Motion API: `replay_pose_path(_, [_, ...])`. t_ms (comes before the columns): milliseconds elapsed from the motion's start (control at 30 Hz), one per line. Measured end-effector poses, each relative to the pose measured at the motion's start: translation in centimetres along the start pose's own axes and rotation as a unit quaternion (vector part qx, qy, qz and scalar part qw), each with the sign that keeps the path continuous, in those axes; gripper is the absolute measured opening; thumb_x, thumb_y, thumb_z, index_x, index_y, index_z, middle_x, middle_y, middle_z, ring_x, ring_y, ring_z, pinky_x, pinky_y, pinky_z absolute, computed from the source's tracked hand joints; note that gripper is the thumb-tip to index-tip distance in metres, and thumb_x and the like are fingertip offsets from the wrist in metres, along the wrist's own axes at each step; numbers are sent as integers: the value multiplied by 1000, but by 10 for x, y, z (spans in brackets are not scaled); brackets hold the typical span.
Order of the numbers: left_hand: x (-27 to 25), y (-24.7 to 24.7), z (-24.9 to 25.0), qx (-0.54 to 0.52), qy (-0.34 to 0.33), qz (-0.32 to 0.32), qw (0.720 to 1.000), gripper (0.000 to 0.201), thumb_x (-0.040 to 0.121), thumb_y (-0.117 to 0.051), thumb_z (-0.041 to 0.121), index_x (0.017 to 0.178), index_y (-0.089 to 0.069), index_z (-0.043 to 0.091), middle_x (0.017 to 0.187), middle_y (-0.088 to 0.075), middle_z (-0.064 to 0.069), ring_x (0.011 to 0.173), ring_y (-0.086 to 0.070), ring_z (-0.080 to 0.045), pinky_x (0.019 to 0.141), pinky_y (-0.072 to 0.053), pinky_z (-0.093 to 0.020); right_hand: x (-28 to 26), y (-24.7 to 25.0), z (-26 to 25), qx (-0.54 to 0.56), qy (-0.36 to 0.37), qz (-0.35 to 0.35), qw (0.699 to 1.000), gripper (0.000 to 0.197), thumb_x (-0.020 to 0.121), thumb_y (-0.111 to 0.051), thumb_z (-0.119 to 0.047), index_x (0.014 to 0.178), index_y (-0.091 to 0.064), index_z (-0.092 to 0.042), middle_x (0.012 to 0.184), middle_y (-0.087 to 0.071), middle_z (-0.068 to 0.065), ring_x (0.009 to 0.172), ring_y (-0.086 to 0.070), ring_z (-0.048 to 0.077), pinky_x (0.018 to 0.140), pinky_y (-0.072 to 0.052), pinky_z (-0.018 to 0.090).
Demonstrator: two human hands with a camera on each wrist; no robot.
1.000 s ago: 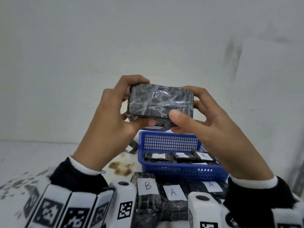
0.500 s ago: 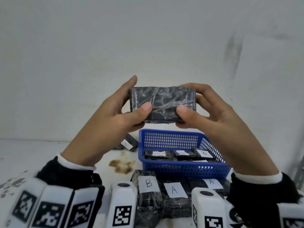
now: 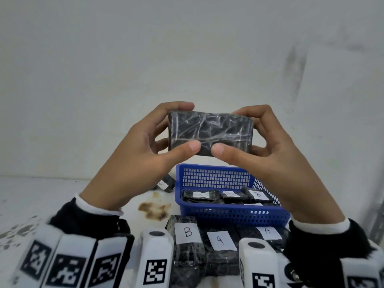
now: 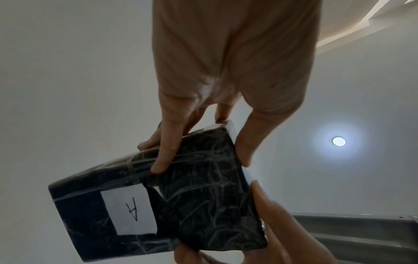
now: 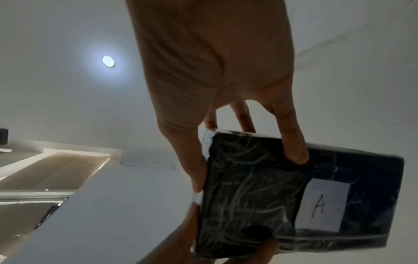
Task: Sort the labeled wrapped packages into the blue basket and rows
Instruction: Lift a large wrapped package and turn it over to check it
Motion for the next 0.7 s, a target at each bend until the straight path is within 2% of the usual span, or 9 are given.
replay_pose_path(100, [-1,-1,0,0,-5,16,1000,46,69,-75,29,113,-64,27,103,-72,8,92,-72,-17,82,-58,-27,1,-3,3,8,3,4,1000,50,63,-85,-54,102,-57,-43,121,-65,-14,90,-72,41,84,-57,58])
replay_pose_path(167, [0,-1,1,-4,-5,23,1000,43,68,-70,30,110,-65,25,100,-73,8,87,-72,-16,74,-59,-29,2,-3,5,13,3,9,1000,49,62,-83,-56,102,-57,-44,123,-63,-13,91,-70,47,84,-57,59])
replay_pose_path(233, [0,0,1,-15,-3,38,999,39,68,-67,30,106,-67,22,92,-73,8,79,-73,-14,66,-59,-27,2,-4,5,14,3,8,1000,46,67,-83,-57,103,-58,-43,125,-63,-13,90,-68,51,84,-56,61])
replay_pose_path(333, [1,3,0,-20,-4,49,999,34,72,-64,29,104,-69,17,84,-72,6,74,-72,-12,66,-58,-25,2,-6,3,10,6,7,1000,35,76,-75,-58,103,-60,-42,125,-62,-14,90,-64,58,83,-54,65])
replay_pose_path(400, [1,5,1,-21,-1,45,999,32,73,-62,31,102,-69,17,80,-72,7,70,-70,-10,67,-60,-27,1,-6,0,5,4,9,1000,30,78,-66,-58,101,-62,-39,117,-64,-20,82,-65,49,84,-53,65])
replay_pose_path(467, [0,6,2,-27,1,41,999,32,74,-60,30,101,-69,15,72,-69,10,63,-67,-7,63,-58,-24,0,-6,-2,2,0,10,1000,26,80,-60,-55,98,-64,-37,101,-63,-25,74,-54,34,82,-53,59])
replay_pose_path(500, [0,6,2,-27,1,39,999,33,73,-61,29,101,-68,14,71,-68,11,62,-66,-7,61,-56,-21,-1,-6,-4,4,-2,9,1000,24,81,-59,-54,96,-64,-36,97,-63,-26,72,-50,33,79,-52,59])
replay_pose_path(600, [0,3,2,-1,-2,49,999,36,67,-68,32,98,-66,14,80,-72,10,67,-72,-12,62,-57,-23,0,-12,-6,4,-1,18,1000,28,78,-61,-56,93,-61,-33,101,-66,-20,77,-57,52,72,-52,62])
replay_pose_path(700, [0,-1,1,29,-7,67,997,38,64,-70,39,93,-65,17,87,-72,9,71,-73,-17,67,-60,-39,1,-17,-3,14,-2,44,999,35,73,-66,-61,92,-59,-33,104,-66,-14,84,-61,58,68,-54,67])
Point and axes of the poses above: each hand's wrist, its own x-axis towards the middle knuckle, its own y-axis out of the back of the hand, z = x × y, the point moved 1 cm from there along x, towards the middle knuckle
